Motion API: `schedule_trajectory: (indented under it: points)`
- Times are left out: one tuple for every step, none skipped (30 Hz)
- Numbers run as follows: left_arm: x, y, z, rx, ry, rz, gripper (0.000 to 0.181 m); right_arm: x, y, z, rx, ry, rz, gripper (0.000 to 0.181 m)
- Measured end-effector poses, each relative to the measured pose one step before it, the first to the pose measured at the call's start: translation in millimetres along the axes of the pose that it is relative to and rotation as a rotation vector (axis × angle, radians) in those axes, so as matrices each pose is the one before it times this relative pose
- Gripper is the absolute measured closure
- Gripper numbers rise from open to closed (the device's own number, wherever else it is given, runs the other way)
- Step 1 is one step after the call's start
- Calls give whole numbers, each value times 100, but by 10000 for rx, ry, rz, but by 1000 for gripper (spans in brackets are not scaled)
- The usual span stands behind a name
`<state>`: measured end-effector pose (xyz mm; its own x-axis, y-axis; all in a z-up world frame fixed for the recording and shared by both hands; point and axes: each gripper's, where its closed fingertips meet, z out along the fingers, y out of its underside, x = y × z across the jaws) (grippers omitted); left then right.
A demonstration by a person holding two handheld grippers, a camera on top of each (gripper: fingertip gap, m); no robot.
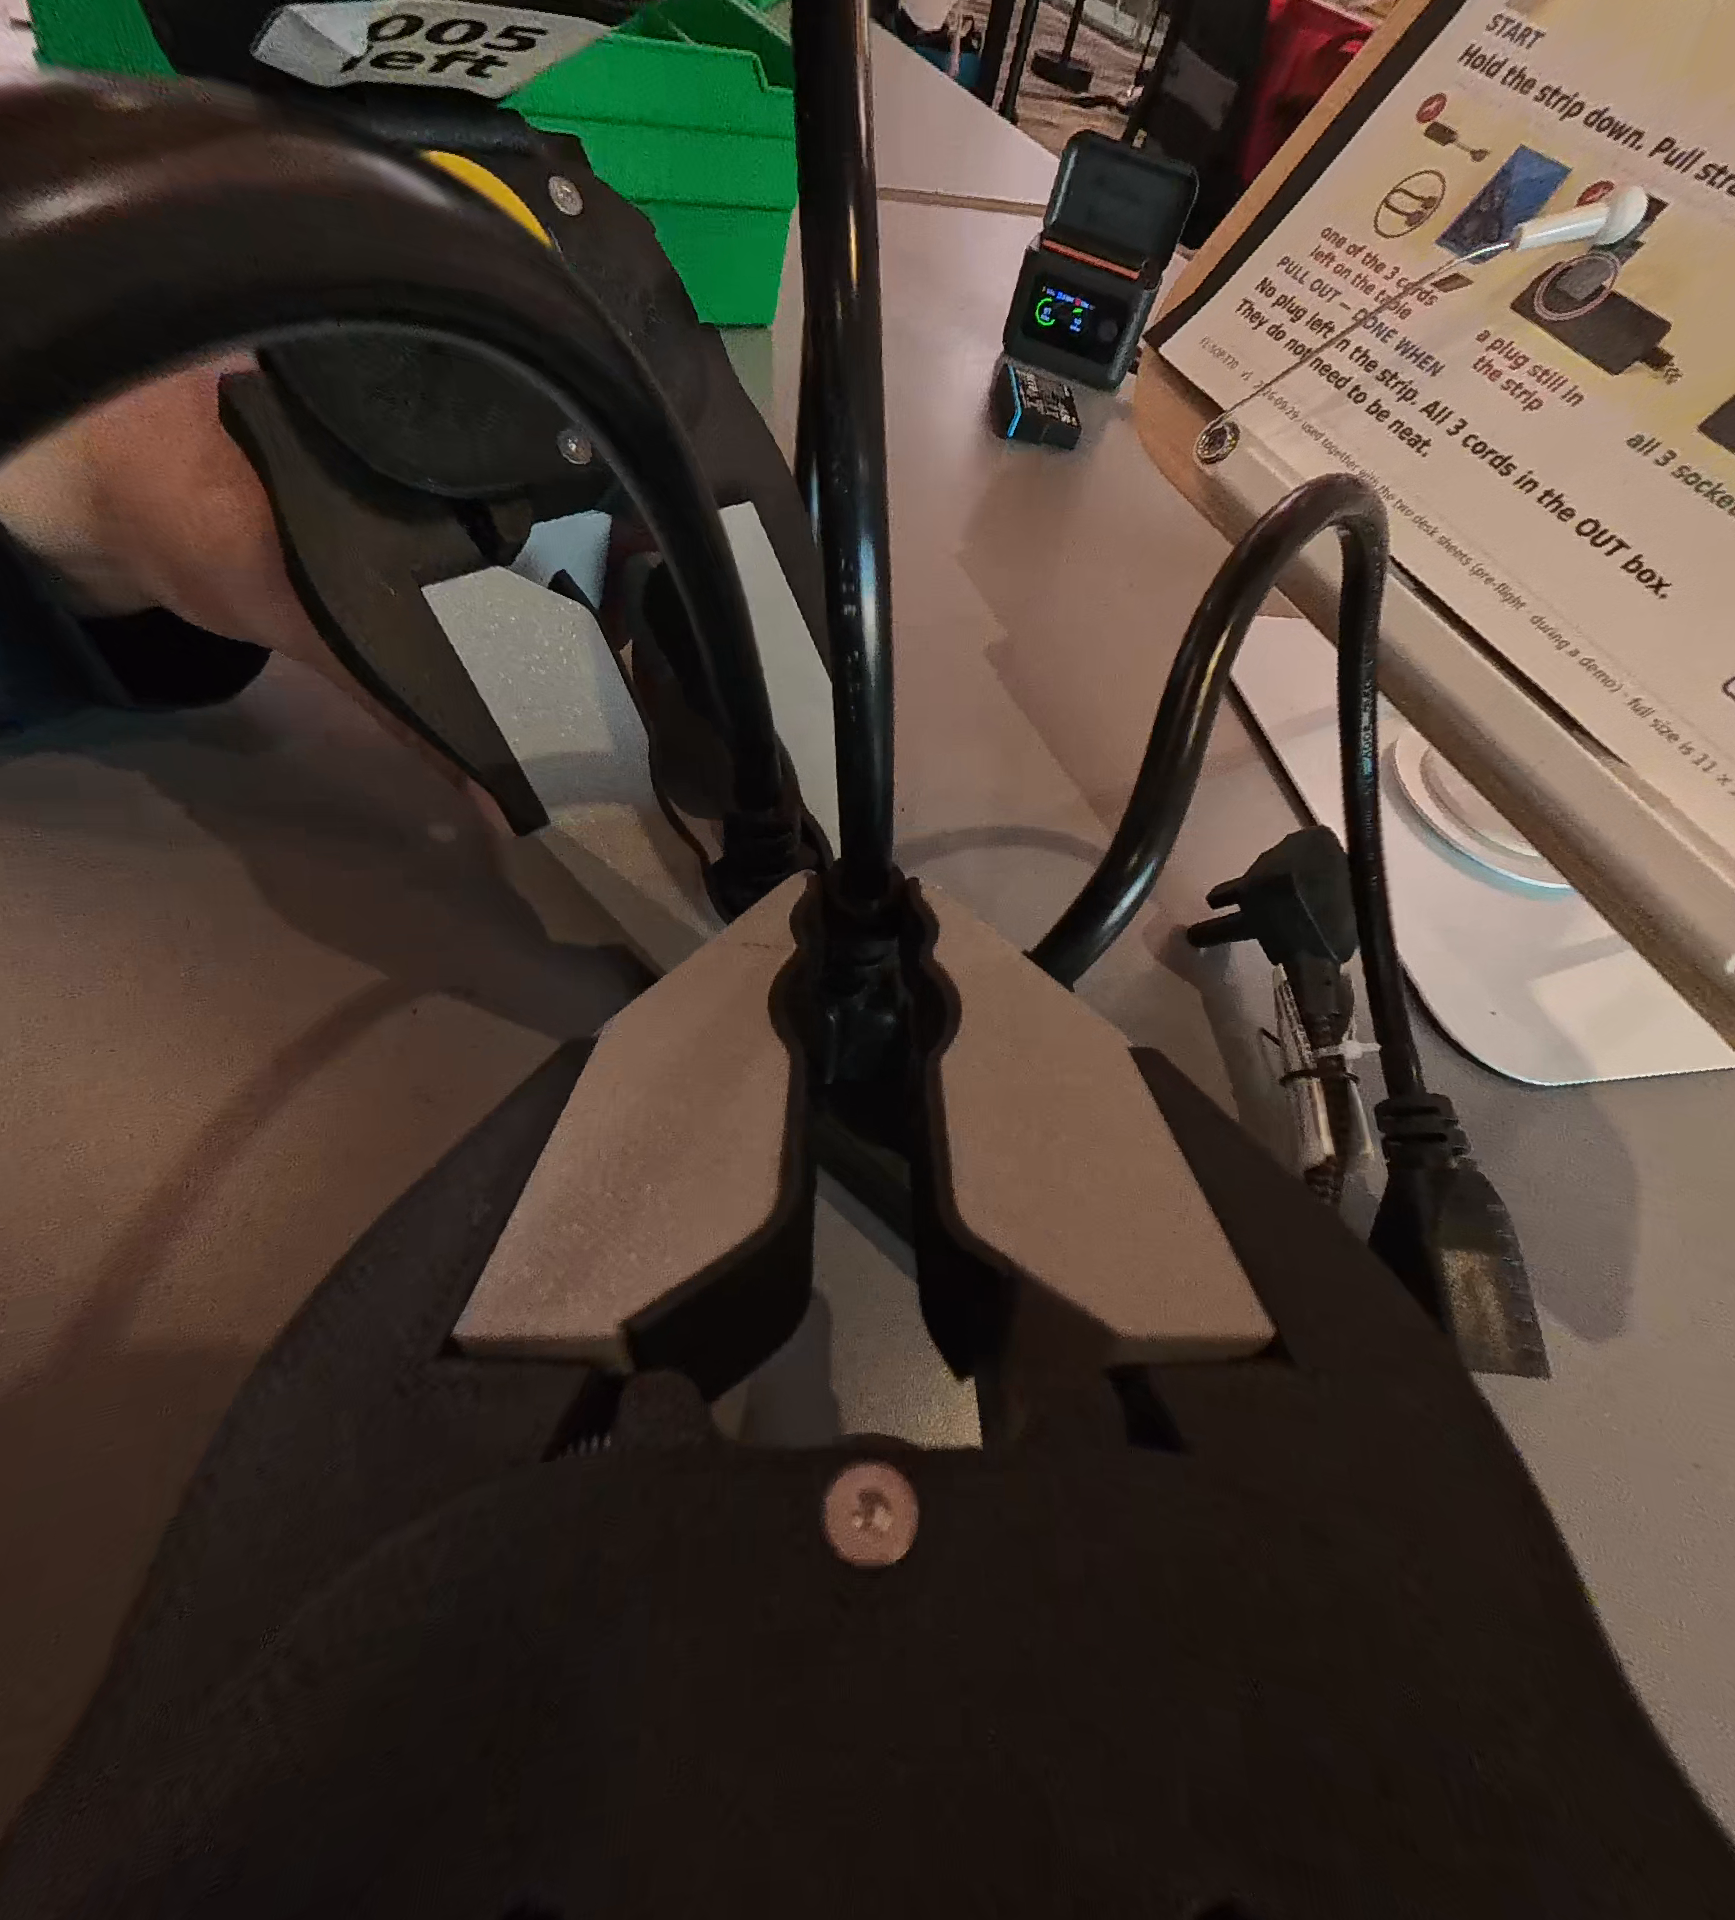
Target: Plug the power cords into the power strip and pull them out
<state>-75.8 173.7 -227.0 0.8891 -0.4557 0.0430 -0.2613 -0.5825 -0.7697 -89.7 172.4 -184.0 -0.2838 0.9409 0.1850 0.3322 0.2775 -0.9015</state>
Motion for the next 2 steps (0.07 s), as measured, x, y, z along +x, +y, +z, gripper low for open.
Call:
schedule_trajectory:
  points:
    - [-3,-97,89,-13,-69,34,156,7,4,8,-41,56,-2,170]
    - [6,-35,39,-24,-48,44,156,-25,7,-1,-60,54,-26,170]
